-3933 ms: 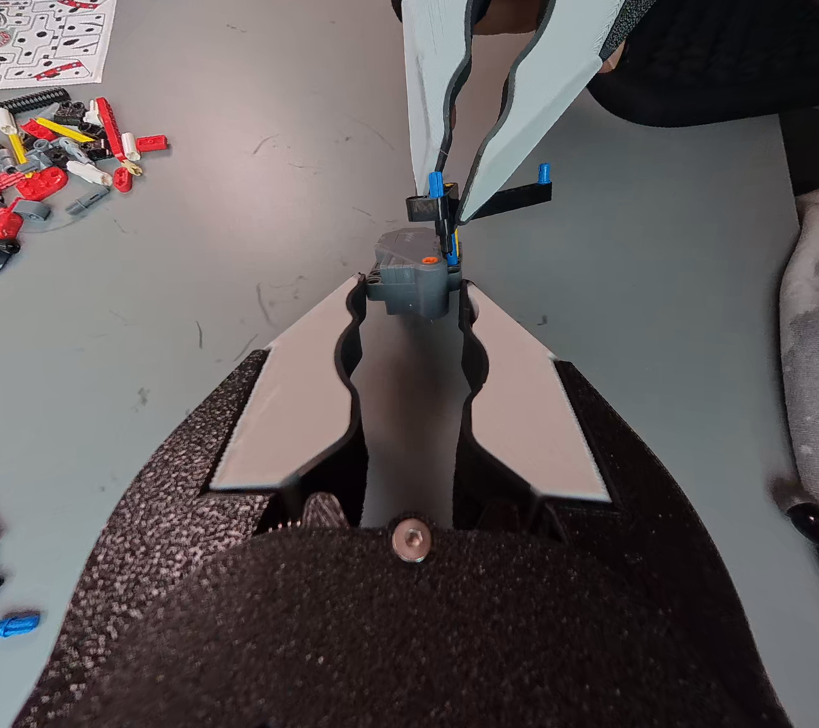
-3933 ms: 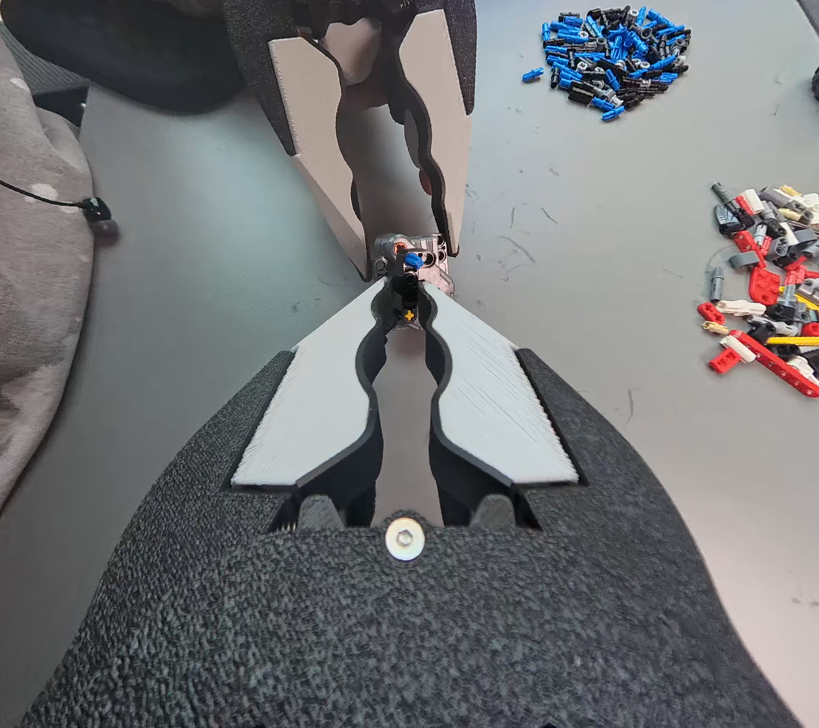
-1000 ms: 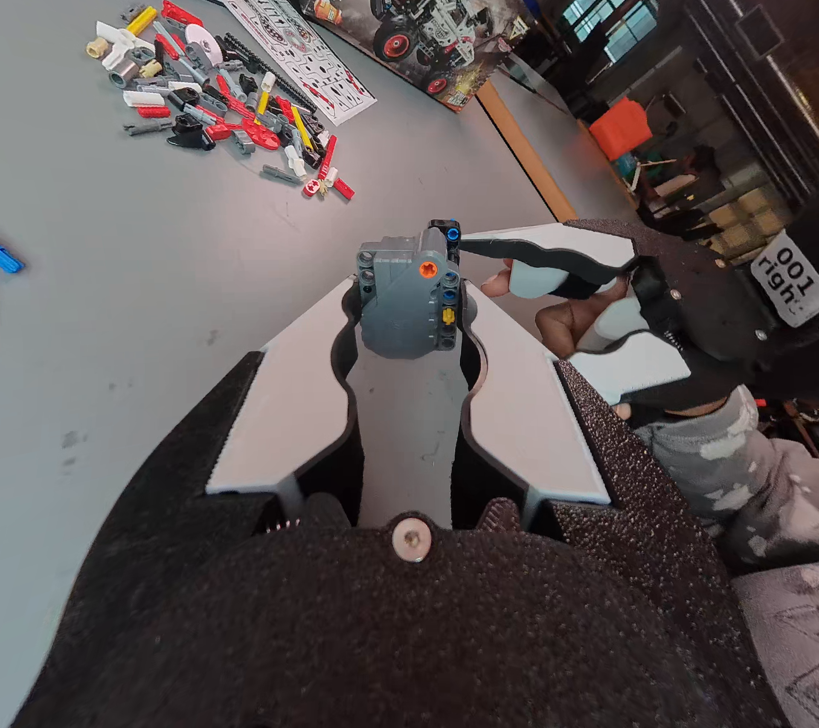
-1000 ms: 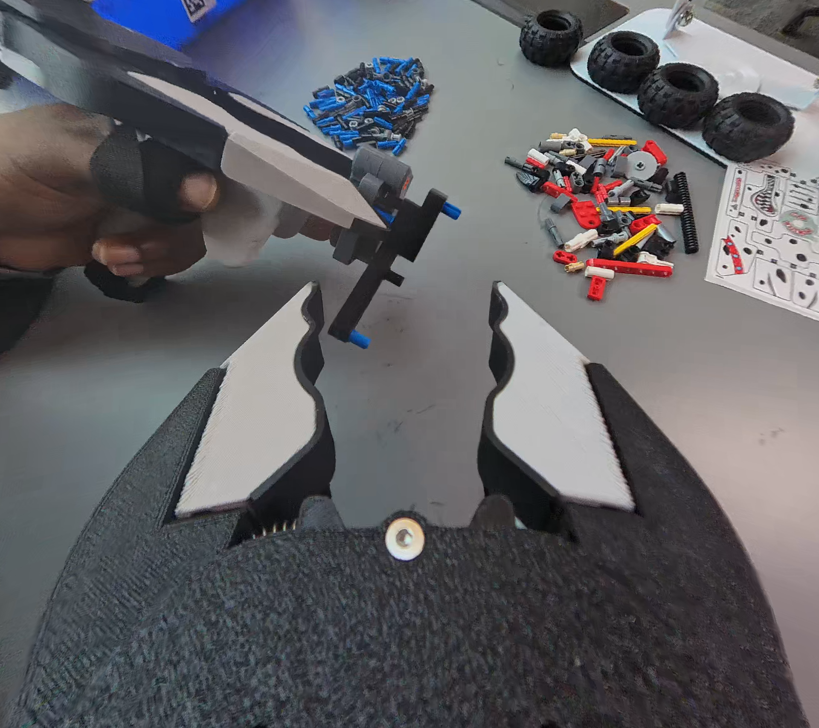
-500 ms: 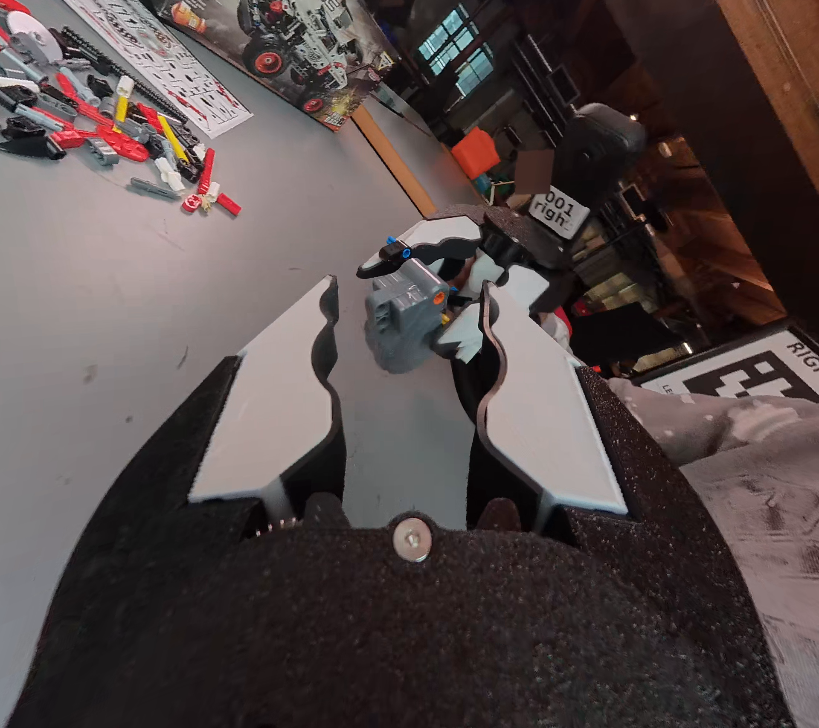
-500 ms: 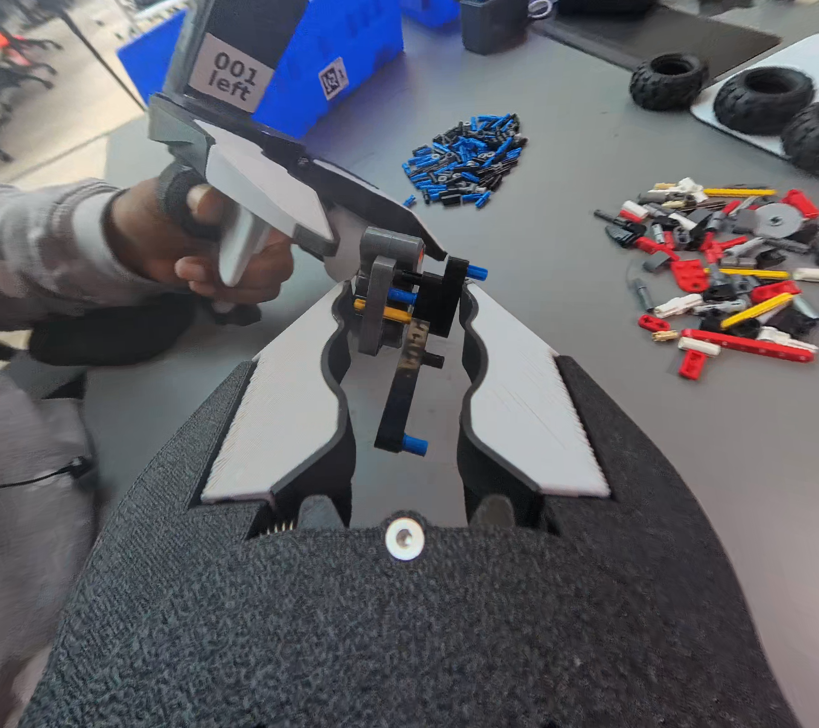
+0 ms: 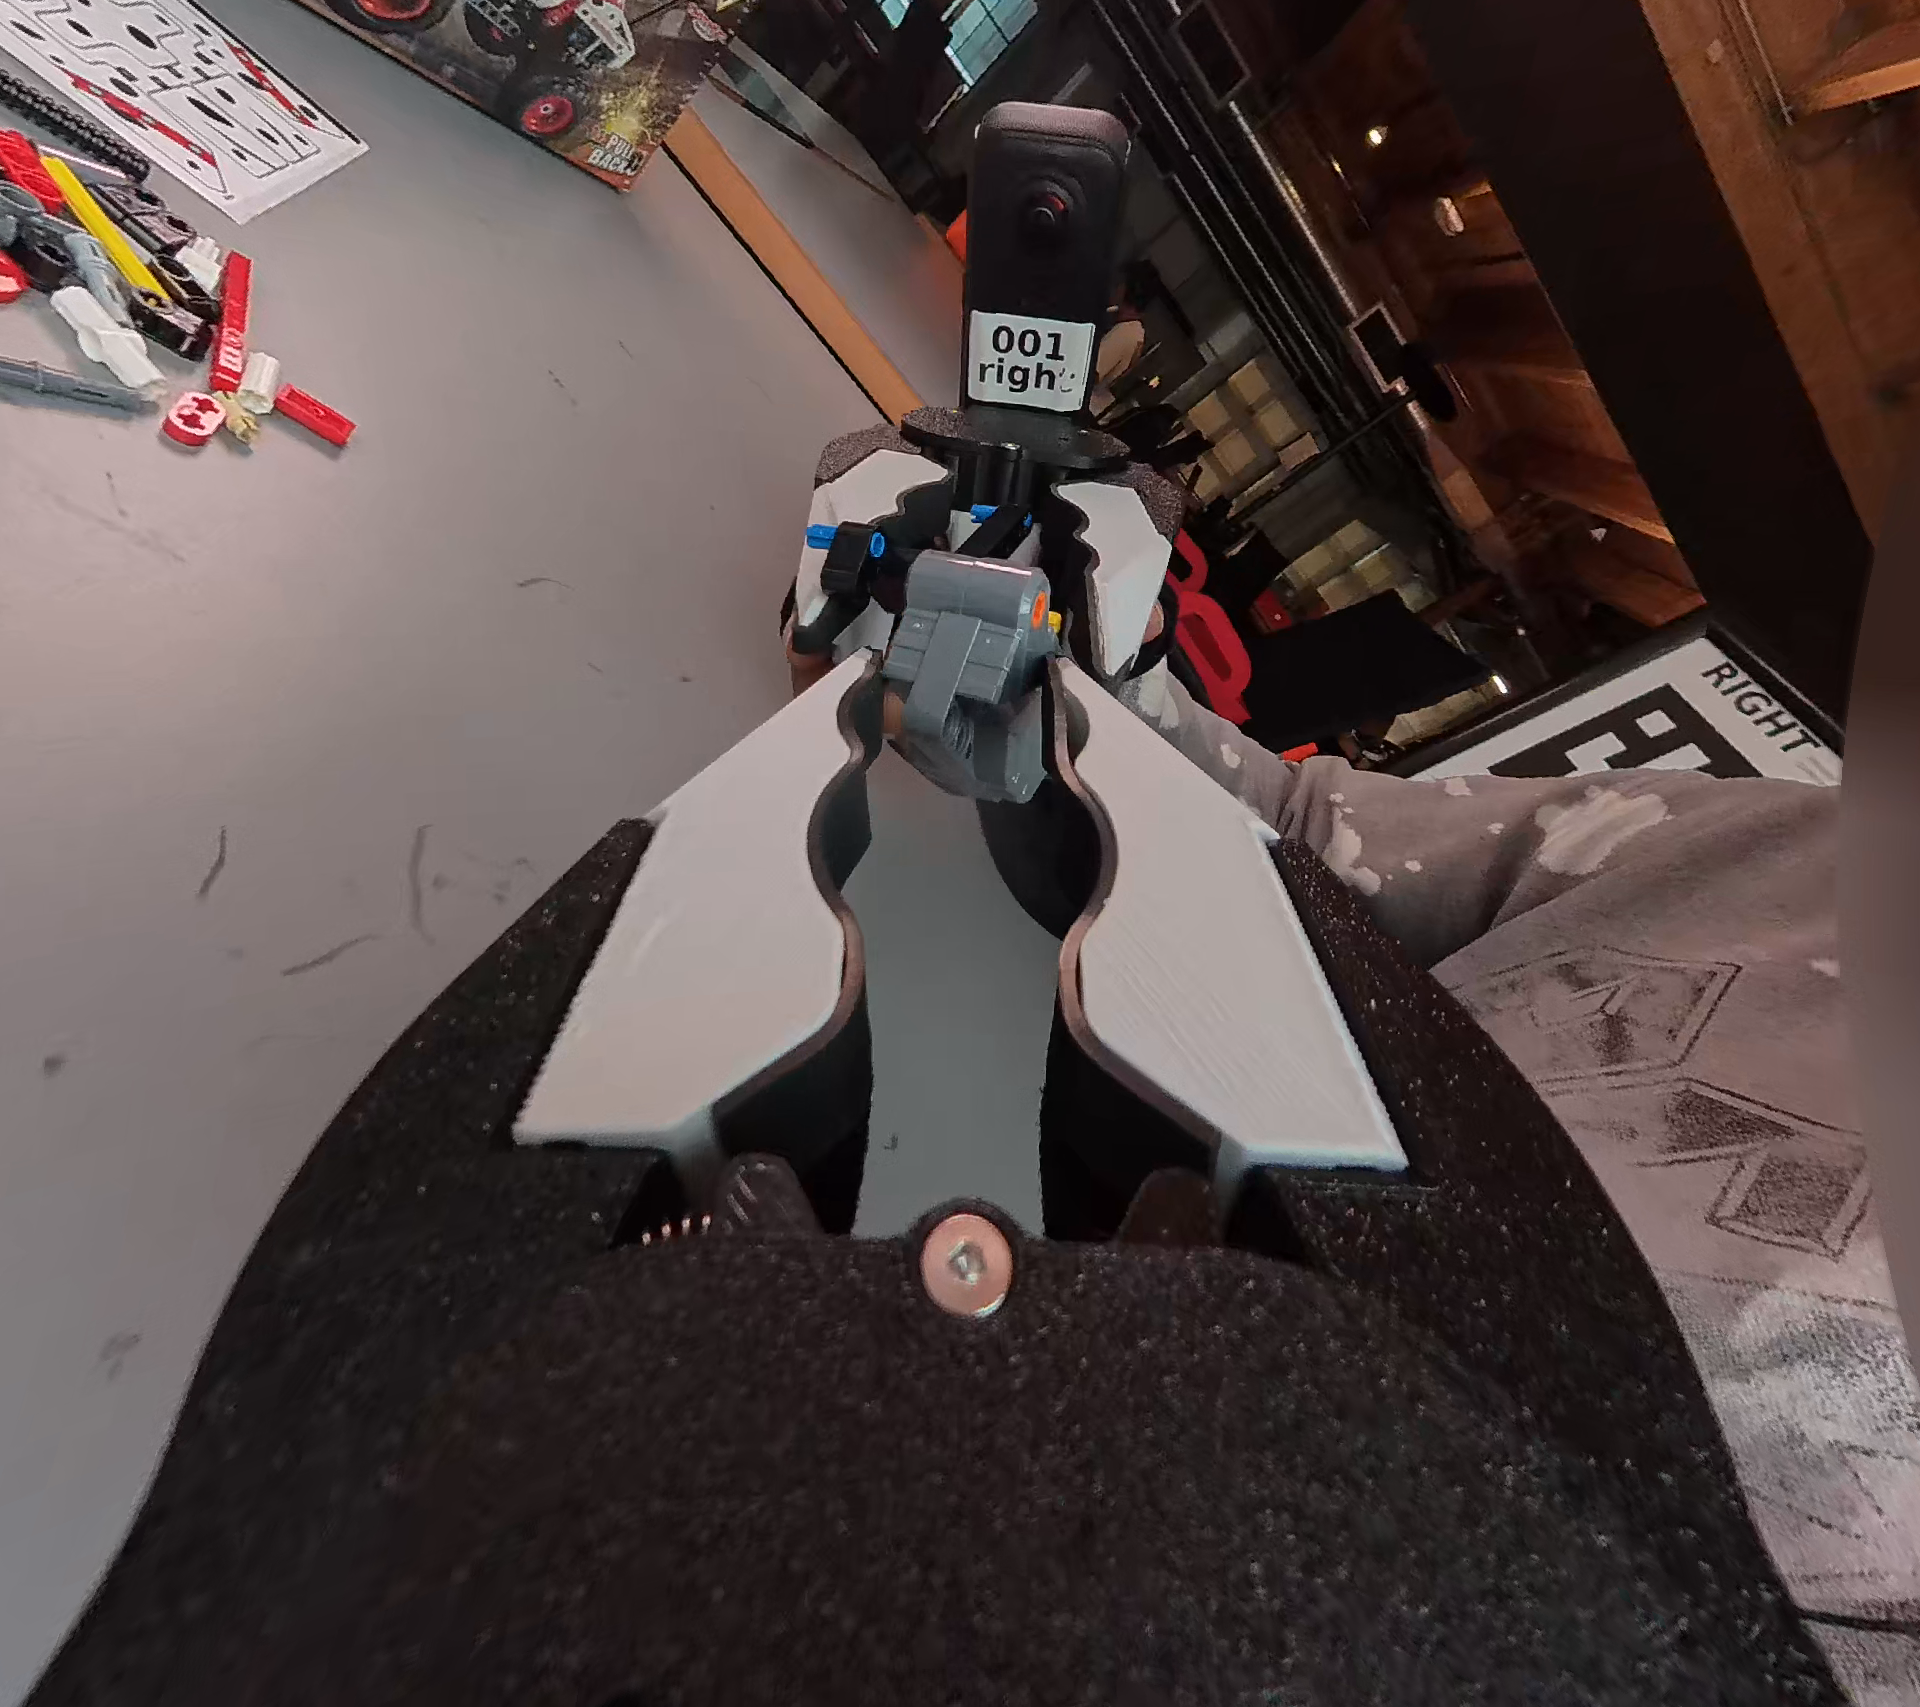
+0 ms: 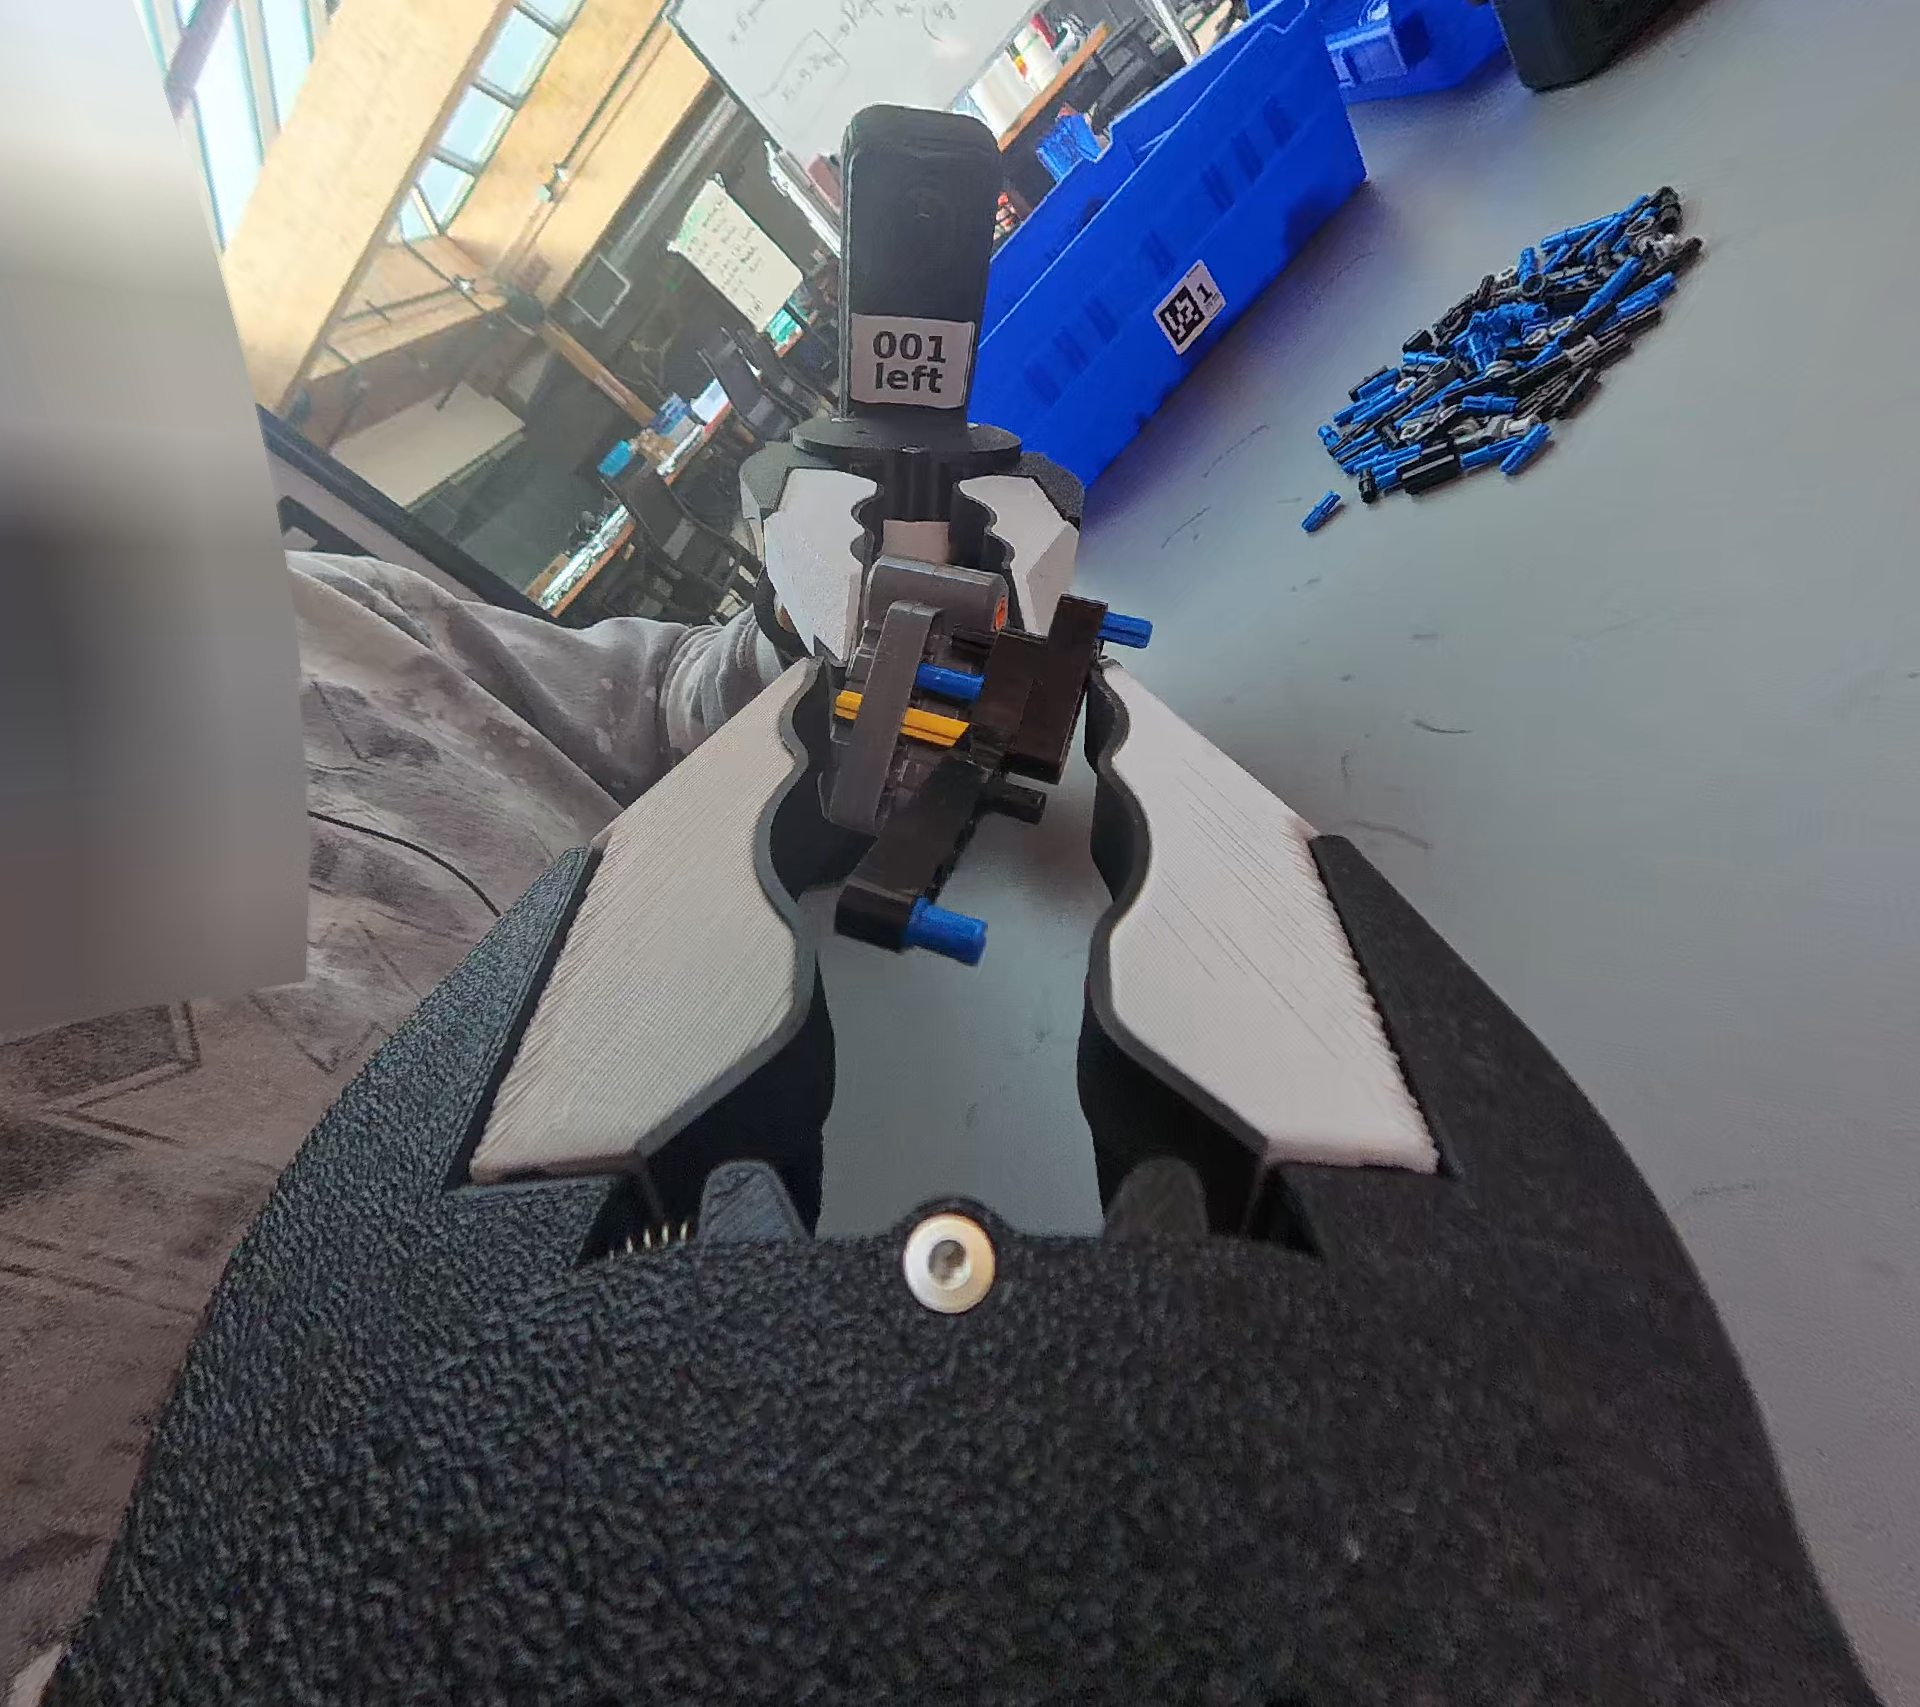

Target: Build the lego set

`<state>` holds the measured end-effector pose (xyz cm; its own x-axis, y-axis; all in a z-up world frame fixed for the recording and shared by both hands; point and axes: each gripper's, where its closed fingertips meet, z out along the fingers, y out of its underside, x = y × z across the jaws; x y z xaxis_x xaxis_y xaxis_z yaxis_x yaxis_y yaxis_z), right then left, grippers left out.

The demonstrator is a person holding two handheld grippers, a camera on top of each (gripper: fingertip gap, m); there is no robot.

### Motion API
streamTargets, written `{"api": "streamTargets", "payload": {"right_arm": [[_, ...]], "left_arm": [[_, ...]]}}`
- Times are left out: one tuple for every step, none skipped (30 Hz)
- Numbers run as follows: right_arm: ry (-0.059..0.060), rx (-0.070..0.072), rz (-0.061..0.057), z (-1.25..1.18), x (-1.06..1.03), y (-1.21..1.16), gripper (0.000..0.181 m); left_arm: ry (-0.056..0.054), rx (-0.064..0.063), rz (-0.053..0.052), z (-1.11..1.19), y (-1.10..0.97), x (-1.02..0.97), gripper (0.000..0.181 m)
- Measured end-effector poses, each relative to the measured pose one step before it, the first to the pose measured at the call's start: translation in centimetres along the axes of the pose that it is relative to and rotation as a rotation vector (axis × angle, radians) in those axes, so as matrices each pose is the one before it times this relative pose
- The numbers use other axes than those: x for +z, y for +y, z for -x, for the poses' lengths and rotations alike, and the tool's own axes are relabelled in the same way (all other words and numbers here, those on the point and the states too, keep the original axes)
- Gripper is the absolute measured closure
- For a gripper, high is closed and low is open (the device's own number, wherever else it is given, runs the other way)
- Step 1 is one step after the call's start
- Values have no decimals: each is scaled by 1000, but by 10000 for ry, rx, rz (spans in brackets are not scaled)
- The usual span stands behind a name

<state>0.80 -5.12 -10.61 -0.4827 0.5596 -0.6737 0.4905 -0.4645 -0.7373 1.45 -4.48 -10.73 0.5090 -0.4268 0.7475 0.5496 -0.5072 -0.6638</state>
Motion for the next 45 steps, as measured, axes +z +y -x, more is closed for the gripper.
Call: {"api": "streamTargets", "payload": {"right_arm": [[37, 56, -19, -199, 81, 56, 129], [22, 26, 19, -164, 117, 124, 124], [29, 39, 1, -173, 82, 93, 120], [39, 56, 28, -195, 85, 123, 118], [42, 36, 22, -169, 66, 117, 116], [73, 27, 40, -203, 82, 167, 115], [103, 17, -13, -240, 63, 96, 114], [64, 50, -16, -180, 75, 101, 114], [53, 77, -27, -165, 57, 83, 114], [32, 72, -43, -129, 60, 58, 114], [27, 61, -25, -120, 32, 50, 114], [24, 48, -23, -99, 13, 25, 116], [11, 39, -40, -70, -27, -32, 118], [1, 35, -30, -40, -36, -57, 119], [-15, 9, -31, -6, -32, -57, 120], [-11, -1, -25, 1, -24, -45, 121], [-11, -1, -18, 4, -15, -18, 122], [7, -27, -25, -18, -19, -20, 125], [6, -50, -28, 6, 0, -30, 125], [21, -83, -11, 17, 3, -9, 126], [53, -139, -17, 9, -9, -27, 126], [90, -217, -28, -2, -6, -52, 127], [43, -301, -89, 125, -24, -136, 127], [54, -392, -70, 143, -2, -110, 128], [94, -348, -20, 73, 1, -33, 128], [100, -281, -33, 39, 1, -43, 129], [78, -215, -25, 66, 7, -28, 130], [85, -181, -21, 36, 17, -25, 130], [88, -170, 2, 8, 25, -7, 130], [160, -209, 35, -62, 31, 5, 131], [149, -255, -15, -4, 53, -74, 132], [138, -279, 0, 16, 39, -85, 133], [30, -527, 4, 376, 82, -73, 140], [208, -453, 101, 91, 52, -25, 140], [99, -340, 29, 243, 15, -182, 140], [-10, -254, -77, 465, -65, -459, 140], [4, -239, -116, 383, -118, -487, 140], [70, -148, -92, 170, -111, -386, 140], [135, -138, -45, -17, -92, -194, 140], [175, -128, 5, -136, -63, 2, 139], [119, -55, 27, -105, -48, 87, 138], [68, -109, 48, -60, -57, 158, 138], [93, -234, 55, -73, -98, 173, 138], [118, -234, 118, -151, -90, 198, 139], [11, -142, 131, -35, -75, 183, 138]], "left_arm": [[-181, -127, -39, 326, -71, 43, 152], [-148, -165, -39, 323, -45, 2, 153], [-86, -216, -57, 274, -36, -5, 153], [-42, -249, -73, 230, -48, -24, 153], [-48, -244, -70, 233, -23, -14, 153], [-58, -214, -69, 230, -25, -18, 153], [-47, -188, -66, 209, -28, -21, 153], [-30, -163, -52, 172, -1, -35, 153], [-23, -125, -39, 140, -1, -34, 153], [-26, -83, -31, 114, 8, -18, 153], [-29, -53, -28, 74, 0, -5, 153], [-17, -24, -14, 25, 8, 9, 153], [-6, 12, 1, -8, 1, 32, 153], [-3, 35, -1, -33, 1, 36, 153], [-4, 43, -3, -39, -19, 30, 153], [-2, 48, -5, -55, -16, 29, 153], [21, 47, 0, -74, -10, 20, 153], [21, 51, 4, -60, 15, 3, 153], [5, 73, -8, -25, 4, 3, 153], [10, 103, -11, -43, 12, 0, 153], [31, 130, -15, -73, -1, -6, 153], [76, 179, -16, -142, 3, -11, 153], [110, 212, -18, -207, 2, -27, 153], [77, 209, -21, -188, -9, -25, 154], [19, 220, -12, -117, 4, -18, 154], [13, 198, -4, -97, 25, -15, 154], [41, 135, 2, -86, 26, -16, 154], [66, 82, 0, -63, 18, -26, 154], [73, 64, 7, -6, 43, -25, 154], [88, 50, -2, -7, 26, -38, 155], [126, 19, -15, -37, 18, -34, 155], [102, 10, 26, 47, 118, -8, 153], [197, -200, -46, 39, 39, -36, 155], [284, -277, -97, -118, -70, -90, 156], [179, 173, -92, -383, -105, -75, 156], [76, 576, -81, -610, -204, -32, 155], [65, 518, -43, -528, -280, 36, 155], [111, 175, -37, -292, -241, 84, 155], [101, -59, -8, -40, -98, 99, 155], [46, -46, 30, 106, 22, 74, 155], [28, -2, 77, 131, 106, 60, 155], [25, -48, 149, 126, 192, 52, 154], [-30, -65, 165, 158, 187, 51, 154], [-91, -6, 81, 151, 85, 29, 153], [-105, 51, 27, 97, 7, -29, 151]]}}
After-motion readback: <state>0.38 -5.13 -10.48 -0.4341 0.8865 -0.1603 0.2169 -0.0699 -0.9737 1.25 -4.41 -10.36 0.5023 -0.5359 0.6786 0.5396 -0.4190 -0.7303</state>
